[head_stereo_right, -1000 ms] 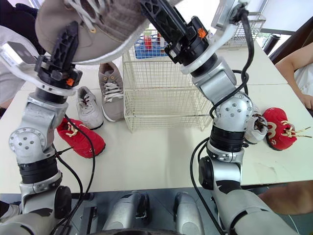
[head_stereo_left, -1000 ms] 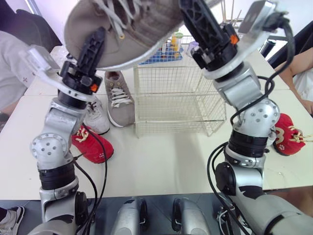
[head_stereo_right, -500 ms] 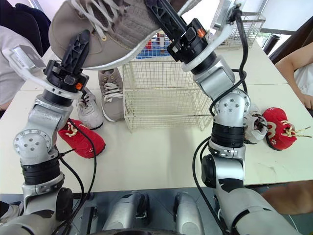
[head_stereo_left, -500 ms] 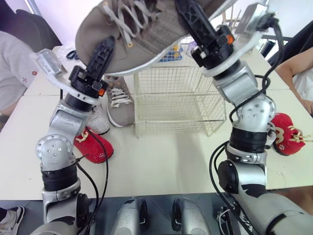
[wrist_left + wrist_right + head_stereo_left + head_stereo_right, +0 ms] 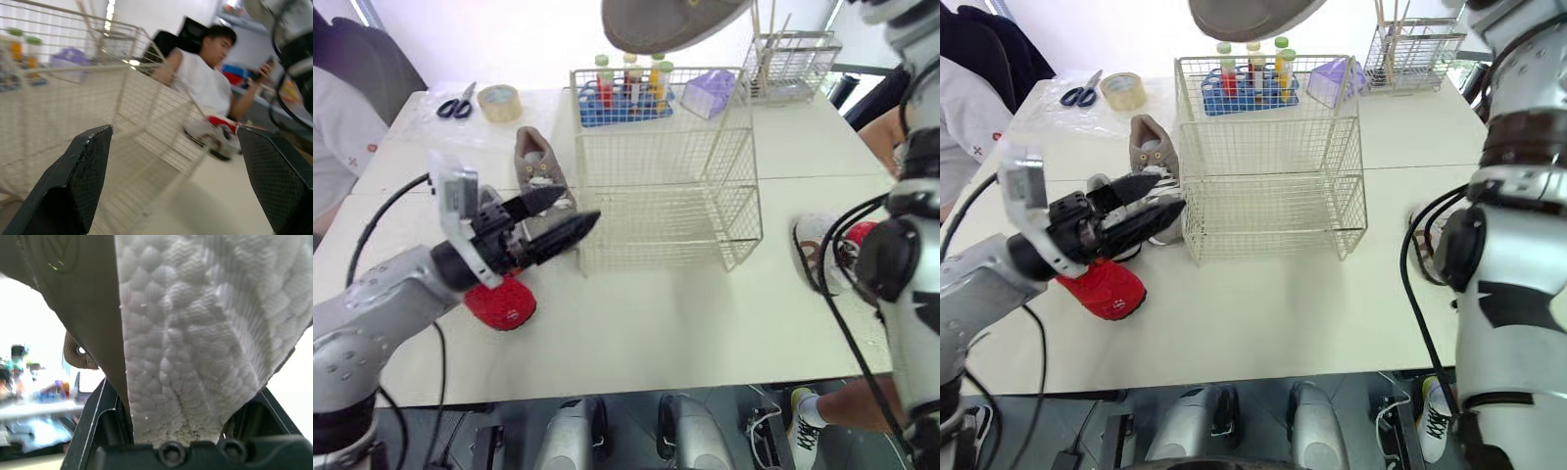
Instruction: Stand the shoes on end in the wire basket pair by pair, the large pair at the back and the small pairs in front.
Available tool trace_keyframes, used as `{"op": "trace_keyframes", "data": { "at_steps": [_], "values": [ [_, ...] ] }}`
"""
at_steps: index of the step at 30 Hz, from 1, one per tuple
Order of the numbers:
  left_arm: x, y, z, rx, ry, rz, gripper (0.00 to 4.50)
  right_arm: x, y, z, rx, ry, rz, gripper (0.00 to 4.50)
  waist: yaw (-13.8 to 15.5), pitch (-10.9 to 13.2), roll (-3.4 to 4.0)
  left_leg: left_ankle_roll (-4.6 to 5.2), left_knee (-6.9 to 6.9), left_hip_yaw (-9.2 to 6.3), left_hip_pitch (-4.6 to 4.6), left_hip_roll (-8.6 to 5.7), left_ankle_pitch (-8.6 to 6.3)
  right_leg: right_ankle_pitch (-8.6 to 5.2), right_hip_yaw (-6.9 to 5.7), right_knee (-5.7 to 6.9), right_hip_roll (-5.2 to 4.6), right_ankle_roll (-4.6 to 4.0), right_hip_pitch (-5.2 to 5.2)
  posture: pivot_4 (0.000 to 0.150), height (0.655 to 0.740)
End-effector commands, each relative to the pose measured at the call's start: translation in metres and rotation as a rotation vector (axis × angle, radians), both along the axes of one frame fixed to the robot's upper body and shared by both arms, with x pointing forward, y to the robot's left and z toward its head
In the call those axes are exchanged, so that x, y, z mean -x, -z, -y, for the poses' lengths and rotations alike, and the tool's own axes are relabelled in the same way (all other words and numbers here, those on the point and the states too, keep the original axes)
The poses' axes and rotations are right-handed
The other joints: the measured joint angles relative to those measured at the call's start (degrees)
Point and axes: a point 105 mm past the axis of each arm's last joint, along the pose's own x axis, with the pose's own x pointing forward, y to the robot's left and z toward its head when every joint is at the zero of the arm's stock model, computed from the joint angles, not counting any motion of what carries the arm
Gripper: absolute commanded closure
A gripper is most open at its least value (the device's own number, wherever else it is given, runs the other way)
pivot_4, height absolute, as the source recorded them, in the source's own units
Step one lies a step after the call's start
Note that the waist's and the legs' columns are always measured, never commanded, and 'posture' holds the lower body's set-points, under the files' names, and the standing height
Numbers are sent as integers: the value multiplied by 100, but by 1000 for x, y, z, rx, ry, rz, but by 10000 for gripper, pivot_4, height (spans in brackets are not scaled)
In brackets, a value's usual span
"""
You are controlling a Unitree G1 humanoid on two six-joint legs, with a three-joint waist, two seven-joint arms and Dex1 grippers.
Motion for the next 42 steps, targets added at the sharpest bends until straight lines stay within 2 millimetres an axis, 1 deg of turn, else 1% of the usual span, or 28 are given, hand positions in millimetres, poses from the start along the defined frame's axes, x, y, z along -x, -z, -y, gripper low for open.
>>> {"op": "trace_keyframes", "data": {
  "at_steps": [1,4,6,8,11,14,17,20,24,27,29,30,31,32,33,36,38,42],
  "values": [
    [26,-12,-1,-21,58,19,3221,6,-10,9,131,35,64,26677,-31,4,7,-2,-2,2,0,1,1,0,0,1,0,0,-3,1500,7371],
    [35,-10,-5,-57,42,0,3221,1,-4,14,219,75,33,26677,-27,11,16,-6,-7,3,-1,2,3,0,1,0,-2,-1,-8,1500,7371],
    [33,-9,-7,-81,-7,11,3221,-4,0,14,252,106,18,26677,-10,14,20,-8,-8,5,-2,1,2,-2,1,-3,-4,-5,-9,1500,7371],
    [26,-14,-8,-84,-94,57,3221,-10,6,13,283,135,7,26677,1,15,20,-9,-8,6,-4,-1,1,-4,0,-4,-7,-8,-10,1500,7371],
    [21,-20,-3,-54,-186,103,3221,-19,16,12,322,184,-6,26677,19,15,20,-15,-8,5,-4,-4,-2,-2,1,-3,-10,-6,-8,1500,7371],
    [20,-19,5,21,-232,100,3221,-25,21,12,334,220,-14,26677,15,15,19,-11,-8,6,-6,-7,1,1,3,-2,-12,-1,-9,1500,7371],
    [20,-10,12,90,-250,61,3221,-31,23,14,341,268,-24,26677,19,16,18,-10,-8,8,-7,-6,2,2,3,-3,-13,-1,-9,1500,7371],
    [19,3,15,113,-260,19,3221,-34,26,15,367,299,-42,26677,18,16,19,-11,-9,13,-5,-6,2,2,4,-2,-12,-1,-9,1500,7371],
    [20,21,13,106,-257,-33,3221,-40,42,13,460,292,-130,26677,21,16,19,-11,-6,13,-1,-6,3,1,3,0,-10,-1,-6,1500,7371],
    [19,23,13,107,-252,-30,3221,-47,54,7,497,300,-163,26677,30,15,19,-11,-4,11,-1,-6,3,1,2,1,-9,-2,-4,1500,7371],
    [17,23,14,109,-248,-26,2399,-49,62,2,506,268,-186,16279,25,14,19,-11,-3,11,1,-5,3,1,1,1,-9,-2,-1,1500,7371],
    [16,23,14,110,-246,-25,2399,-50,66,0,510,252,-197,12992,21,14,19,-11,-3,10,3,-5,3,1,1,1,-9,-2,1,1500,7371],
    [16,23,15,110,-245,-24,2399,-51,69,-2,510,248,-203,6656,15,14,19,-11,-3,10,5,-5,3,1,1,1,-8,-2,3,1500,7371],
    [15,23,15,111,-245,-23,2399,-53,71,-3,509,248,-205,1507,11,14,19,-11,-3,10,5,-5,3,1,1,1,-7,-2,3,1500,7371],
    [14,24,14,109,-249,-25,2399,-55,74,-2,511,263,-209,638,10,14,19,-11,-3,10,5,-5,3,1,1,2,-7,-2,3,1500,7371],
    [13,25,14,106,-254,-27,2399,-59,78,1,515,293,-219,638,33,14,19,-10,-2,10,4,-4,4,2,1,4,-6,-1,3,1500,7371],
    [12,26,13,107,-253,-31,2399,-61,82,10,537,347,-224,638,39,14,19,-10,1,9,3,-4,4,1,1,4,-6,-1,3,1500,7371],
    [9,27,14,116,-246,-37,2399,-62,80,18,519,390,-210,638,41,14,19,-10,9,4,4,-6,4,1,0,2,-6,-2,12,1500,7371]
  ]
}}
